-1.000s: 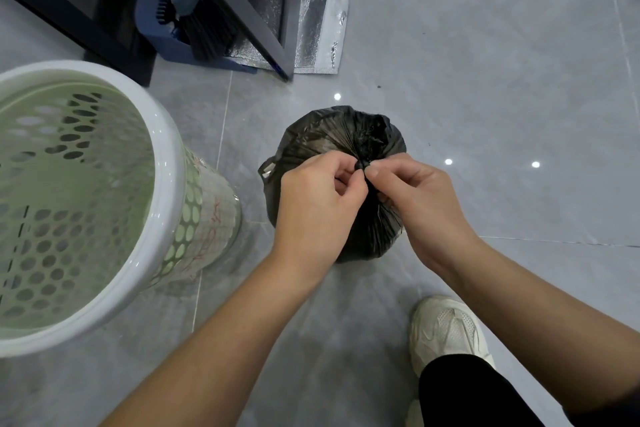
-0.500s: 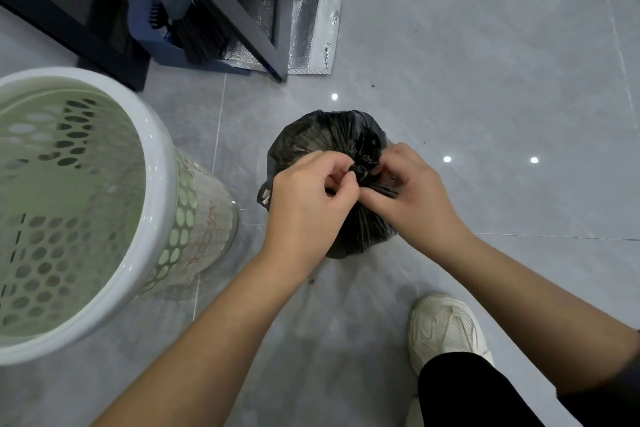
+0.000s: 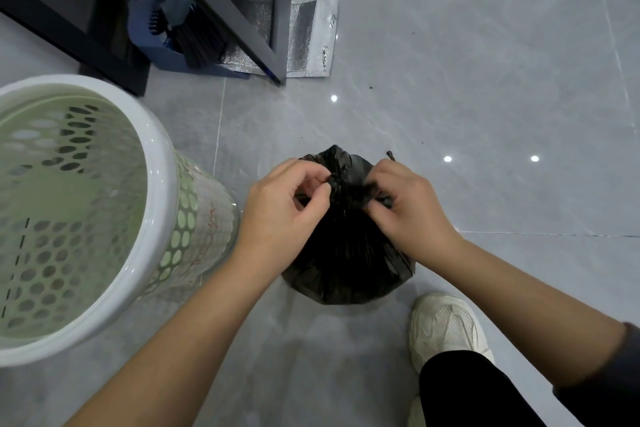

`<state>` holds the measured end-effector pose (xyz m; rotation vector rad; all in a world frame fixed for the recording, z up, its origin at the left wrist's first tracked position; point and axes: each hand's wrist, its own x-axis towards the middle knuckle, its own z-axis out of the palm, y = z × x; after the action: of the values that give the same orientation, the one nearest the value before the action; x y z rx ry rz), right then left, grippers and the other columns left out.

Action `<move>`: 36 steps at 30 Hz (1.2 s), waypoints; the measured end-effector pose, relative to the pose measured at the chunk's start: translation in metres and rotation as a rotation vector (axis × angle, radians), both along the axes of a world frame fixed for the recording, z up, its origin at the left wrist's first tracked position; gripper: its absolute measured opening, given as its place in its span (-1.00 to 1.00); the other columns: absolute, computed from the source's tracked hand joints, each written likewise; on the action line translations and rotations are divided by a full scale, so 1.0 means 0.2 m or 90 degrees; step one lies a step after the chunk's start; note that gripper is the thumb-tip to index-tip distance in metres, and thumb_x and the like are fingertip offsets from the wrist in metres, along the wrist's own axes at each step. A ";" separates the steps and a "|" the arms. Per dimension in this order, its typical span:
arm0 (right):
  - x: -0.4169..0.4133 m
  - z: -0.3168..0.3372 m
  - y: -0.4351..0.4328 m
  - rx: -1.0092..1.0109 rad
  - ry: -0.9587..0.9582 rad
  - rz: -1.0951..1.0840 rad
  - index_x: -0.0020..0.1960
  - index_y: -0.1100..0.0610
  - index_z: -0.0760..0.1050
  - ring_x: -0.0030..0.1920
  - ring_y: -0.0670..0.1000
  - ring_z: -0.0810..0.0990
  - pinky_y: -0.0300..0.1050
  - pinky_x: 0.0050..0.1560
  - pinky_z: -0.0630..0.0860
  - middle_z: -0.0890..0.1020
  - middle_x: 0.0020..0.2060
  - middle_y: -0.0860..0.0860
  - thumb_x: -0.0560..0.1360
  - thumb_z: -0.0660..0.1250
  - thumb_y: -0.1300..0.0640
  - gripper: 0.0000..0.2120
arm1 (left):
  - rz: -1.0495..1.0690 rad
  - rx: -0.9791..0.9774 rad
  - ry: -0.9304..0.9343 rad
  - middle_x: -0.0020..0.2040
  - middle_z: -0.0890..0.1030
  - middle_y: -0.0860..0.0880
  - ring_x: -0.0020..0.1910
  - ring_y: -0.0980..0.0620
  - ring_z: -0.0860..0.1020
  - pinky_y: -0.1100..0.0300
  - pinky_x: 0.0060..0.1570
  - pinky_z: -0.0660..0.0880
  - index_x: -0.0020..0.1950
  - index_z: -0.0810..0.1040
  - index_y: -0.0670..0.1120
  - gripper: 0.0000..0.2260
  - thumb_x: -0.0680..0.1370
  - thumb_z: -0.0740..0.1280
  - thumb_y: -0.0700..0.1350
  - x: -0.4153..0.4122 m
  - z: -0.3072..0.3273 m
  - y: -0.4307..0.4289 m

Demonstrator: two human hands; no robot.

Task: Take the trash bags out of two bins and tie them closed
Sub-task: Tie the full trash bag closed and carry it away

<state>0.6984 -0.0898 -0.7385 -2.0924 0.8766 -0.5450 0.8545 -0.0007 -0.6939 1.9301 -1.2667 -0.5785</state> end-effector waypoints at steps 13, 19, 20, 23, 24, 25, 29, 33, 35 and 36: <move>-0.17 0.33 -0.08 0.081 0.009 -0.071 -0.21 0.12 0.59 -0.22 -0.14 0.53 -0.33 -0.14 0.44 0.54 -0.22 -0.07 0.43 0.43 0.22 -0.94 | -0.140 0.042 -0.264 -0.15 0.59 0.03 -0.14 0.05 0.52 0.18 -0.15 0.44 -0.11 0.63 -0.08 -0.91 0.49 0.33 -0.14 -0.03 0.16 -0.09; -0.46 0.88 -0.09 0.078 0.073 -0.067 -0.17 0.17 0.58 -0.23 -0.11 0.50 -0.32 -0.17 0.44 0.48 -0.21 -0.11 0.45 0.42 0.24 -0.96 | -0.219 0.036 -0.259 -0.15 0.59 0.05 -0.14 0.07 0.53 0.19 -0.16 0.48 -0.13 0.62 -0.08 -0.91 0.51 0.32 -0.13 -0.22 0.76 -0.19; -0.52 1.02 -0.10 0.074 0.076 -0.068 -0.16 0.18 0.58 -0.24 -0.11 0.49 -0.30 -0.18 0.44 0.47 -0.21 -0.11 0.46 0.41 0.24 -0.97 | -0.236 0.037 -0.255 -0.15 0.59 0.04 -0.15 0.07 0.53 0.18 -0.17 0.49 -0.13 0.63 -0.08 -0.89 0.51 0.31 -0.13 -0.27 0.89 -0.22; -0.67 1.45 -0.13 0.055 0.092 -0.078 -0.14 0.22 0.57 -0.26 -0.04 0.49 -0.20 -0.21 0.47 0.48 -0.18 -0.05 0.46 0.41 0.24 -0.95 | -0.273 0.039 -0.250 -0.13 0.60 0.02 -0.16 0.05 0.55 0.16 -0.19 0.50 -0.12 0.63 -0.08 -0.85 0.51 0.27 -0.10 -0.41 1.31 -0.27; -0.73 1.59 -0.14 0.054 0.096 -0.088 -0.14 0.22 0.56 -0.26 -0.03 0.48 -0.18 -0.21 0.46 0.48 -0.18 -0.05 0.46 0.40 0.24 -0.95 | -0.282 0.040 -0.245 -0.12 0.60 0.02 -0.17 0.04 0.55 0.17 -0.19 0.50 -0.11 0.63 -0.08 -0.84 0.52 0.27 -0.10 -0.46 1.44 -0.30; -0.78 1.73 -0.16 0.056 0.099 -0.099 -0.14 0.22 0.56 -0.26 -0.03 0.48 -0.18 -0.20 0.46 0.47 -0.17 -0.05 0.46 0.40 0.24 -0.95 | -0.291 0.047 -0.236 -0.12 0.60 0.03 -0.17 0.03 0.56 0.18 -0.19 0.50 -0.10 0.64 -0.08 -0.84 0.52 0.27 -0.10 -0.51 1.57 -0.32; -1.01 2.18 -0.22 0.070 0.105 -0.143 -0.13 0.21 0.56 -0.22 -0.05 0.49 -0.18 -0.16 0.47 0.48 -0.15 -0.04 0.47 0.40 0.23 -0.96 | -0.309 0.072 -0.225 -0.10 0.60 0.05 -0.17 0.06 0.56 0.24 -0.19 0.46 -0.08 0.65 -0.06 -0.92 0.51 0.35 -0.15 -0.74 2.00 -0.46; -1.24 2.53 -0.29 0.081 0.111 -0.187 -0.13 0.19 0.57 -0.21 -0.07 0.49 -0.23 -0.14 0.46 0.48 -0.14 -0.04 0.48 0.39 0.21 -0.96 | -0.324 0.081 -0.221 -0.08 0.61 0.09 -0.16 0.10 0.56 0.22 -0.21 0.49 -0.06 0.65 -0.03 -0.92 0.50 0.37 -0.14 -0.97 2.34 -0.60; -1.35 2.68 -0.33 0.085 0.109 -0.206 -0.15 0.17 0.56 -0.22 -0.07 0.49 -0.21 -0.15 0.47 0.48 -0.15 -0.05 0.48 0.39 0.20 -0.95 | -0.330 0.076 -0.223 -0.08 0.60 0.11 -0.16 0.12 0.56 0.28 -0.22 0.43 -0.06 0.65 -0.02 -0.92 0.50 0.37 -0.14 -1.09 2.49 -0.68; -1.41 2.75 -0.36 0.085 0.107 -0.215 -0.16 0.16 0.55 -0.23 -0.07 0.49 -0.19 -0.15 0.47 0.48 -0.16 -0.05 0.48 0.39 0.19 -0.95 | -0.332 0.069 -0.224 -0.08 0.60 0.11 -0.16 0.12 0.56 0.30 -0.22 0.40 -0.06 0.65 -0.02 -0.92 0.50 0.37 -0.14 -1.14 2.56 -0.72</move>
<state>0.4161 -0.1610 -0.1884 -1.8979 1.3411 -0.4732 0.6258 -0.1451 -0.1817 1.8389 -2.0315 -0.5842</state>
